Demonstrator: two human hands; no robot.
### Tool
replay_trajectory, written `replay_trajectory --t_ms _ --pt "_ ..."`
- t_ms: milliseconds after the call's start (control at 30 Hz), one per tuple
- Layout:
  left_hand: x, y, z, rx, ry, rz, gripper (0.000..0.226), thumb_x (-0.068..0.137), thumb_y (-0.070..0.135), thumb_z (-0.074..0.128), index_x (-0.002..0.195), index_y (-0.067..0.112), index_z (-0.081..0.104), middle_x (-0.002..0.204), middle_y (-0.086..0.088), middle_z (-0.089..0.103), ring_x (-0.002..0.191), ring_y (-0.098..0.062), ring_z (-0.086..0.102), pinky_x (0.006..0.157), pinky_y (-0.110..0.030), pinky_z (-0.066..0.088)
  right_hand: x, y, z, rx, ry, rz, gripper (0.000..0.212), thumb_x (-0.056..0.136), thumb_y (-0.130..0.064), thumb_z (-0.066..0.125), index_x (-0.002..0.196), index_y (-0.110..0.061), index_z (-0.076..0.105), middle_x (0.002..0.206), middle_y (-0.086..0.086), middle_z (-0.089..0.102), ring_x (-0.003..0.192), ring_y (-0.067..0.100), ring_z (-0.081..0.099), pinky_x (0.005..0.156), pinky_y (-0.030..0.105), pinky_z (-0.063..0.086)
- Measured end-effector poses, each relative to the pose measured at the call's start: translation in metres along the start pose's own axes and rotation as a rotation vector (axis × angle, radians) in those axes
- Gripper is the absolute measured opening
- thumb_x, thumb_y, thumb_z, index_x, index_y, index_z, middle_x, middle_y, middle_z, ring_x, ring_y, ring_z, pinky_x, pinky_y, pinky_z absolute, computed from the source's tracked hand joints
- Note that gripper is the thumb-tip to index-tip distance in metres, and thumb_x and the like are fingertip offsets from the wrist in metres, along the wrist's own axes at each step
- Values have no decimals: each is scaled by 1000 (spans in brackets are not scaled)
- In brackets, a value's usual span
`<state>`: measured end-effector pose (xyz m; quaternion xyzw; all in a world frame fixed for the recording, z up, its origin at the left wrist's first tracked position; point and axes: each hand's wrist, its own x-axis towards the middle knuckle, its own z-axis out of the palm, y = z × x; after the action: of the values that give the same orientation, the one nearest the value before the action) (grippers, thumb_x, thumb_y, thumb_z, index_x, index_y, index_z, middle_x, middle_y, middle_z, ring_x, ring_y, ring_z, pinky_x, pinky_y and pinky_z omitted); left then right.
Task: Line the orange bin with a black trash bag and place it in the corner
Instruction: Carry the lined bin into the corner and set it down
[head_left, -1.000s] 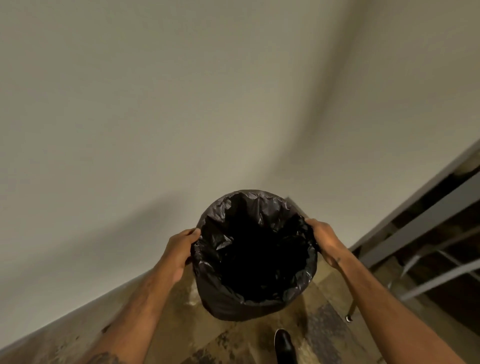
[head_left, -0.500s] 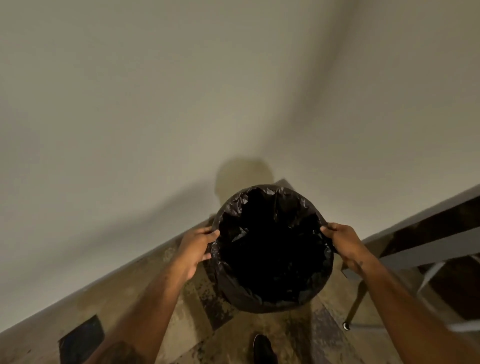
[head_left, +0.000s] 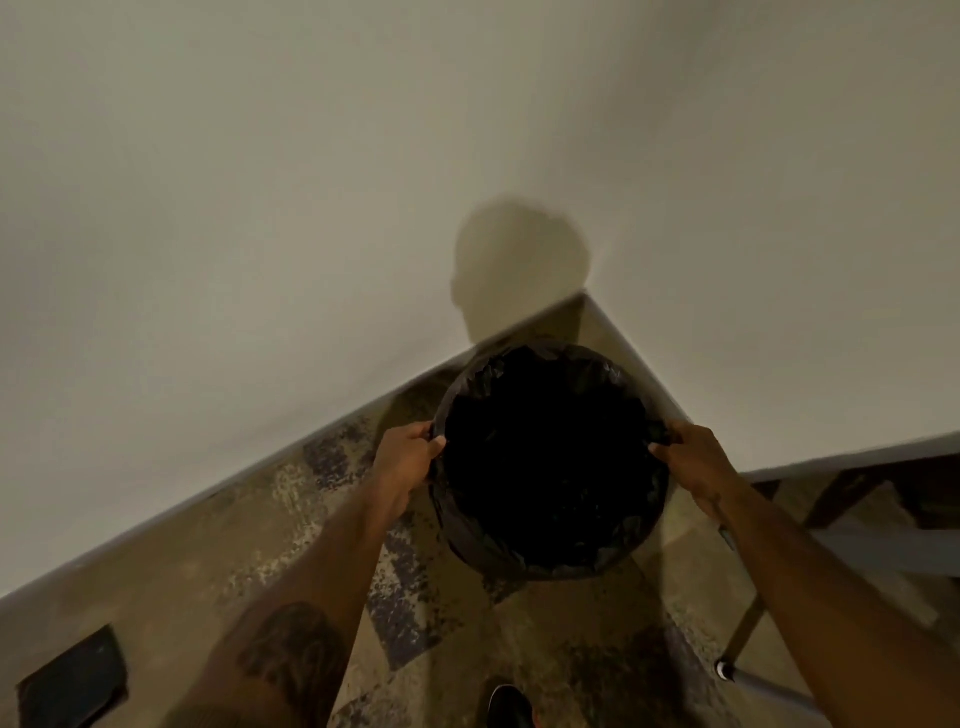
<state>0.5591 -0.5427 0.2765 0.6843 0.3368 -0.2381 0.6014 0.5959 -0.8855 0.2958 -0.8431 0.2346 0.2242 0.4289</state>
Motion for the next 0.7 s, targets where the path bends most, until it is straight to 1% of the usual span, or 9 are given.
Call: replay_trajectory --t_ms 100,167,233,333,433,533,600,667,700 --pt "35 -14 13 -4 15 -11 30 100 11 56 128 15 68 121 -5 70 106 -25 67 98 -50 54 31 12 14 -19 -1 19 26 90 3 57 102 -18 65 93 8 65 81 27 63 80 47 56" --pt "55 -20 20 -16 35 -24 31 100 11 56 128 15 67 119 -4 71 102 -23 68 96 -50 55 54 19 25 -28 -5 31 25 90 4 55 104 -14 65 98 12 66 90 31 64 86 51 54" --pt "61 -20 21 -10 45 -20 32 100 11 57 130 14 65 120 -3 69 100 -22 66 98 -50 54 62 21 30 -26 -11 24 27 90 3 55 110 -10 67 103 13 66 95 32 64 83 47 55" --pt "76 -28 27 11 59 -22 32 100 11 56 131 14 64 116 -2 68 99 -21 65 99 -50 53 77 34 43 -25 -15 35 29 91 -1 56 116 -12 66 102 10 66 89 26 63 73 35 51" --pt "92 -26 32 -1 58 7 32 101 10 54 131 13 65 122 -4 69 106 -23 65 100 -49 53 94 39 48 38 -6 43 28 93 -3 57 118 -12 65 102 8 67 84 21 64 73 31 53" --pt "101 -22 31 -2 79 15 31 101 7 54 129 11 65 116 -6 69 97 -21 66 97 -44 55 106 37 50 47 -21 22 26 93 -3 58 113 -17 65 100 5 67 77 10 61 63 22 49" --pt "103 -29 33 12 89 -12 30 101 7 53 128 11 66 118 -9 69 102 -25 66 96 -46 55 110 42 53 31 -40 30 23 92 -2 58 105 -20 65 103 9 68 79 14 63 69 27 53" --pt "101 -32 35 39 87 -21 30 101 8 53 128 11 66 120 -10 69 106 -28 66 96 -49 55 111 45 52 21 -47 54 20 93 -2 58 105 -17 64 107 12 67 88 24 64 84 42 57" --pt "102 -32 36 57 89 -19 31 101 9 52 129 11 66 120 -10 69 104 -28 66 95 -49 56 112 46 52 21 -50 58 20 93 -2 58 106 -15 63 109 14 67 92 27 64 89 46 55"
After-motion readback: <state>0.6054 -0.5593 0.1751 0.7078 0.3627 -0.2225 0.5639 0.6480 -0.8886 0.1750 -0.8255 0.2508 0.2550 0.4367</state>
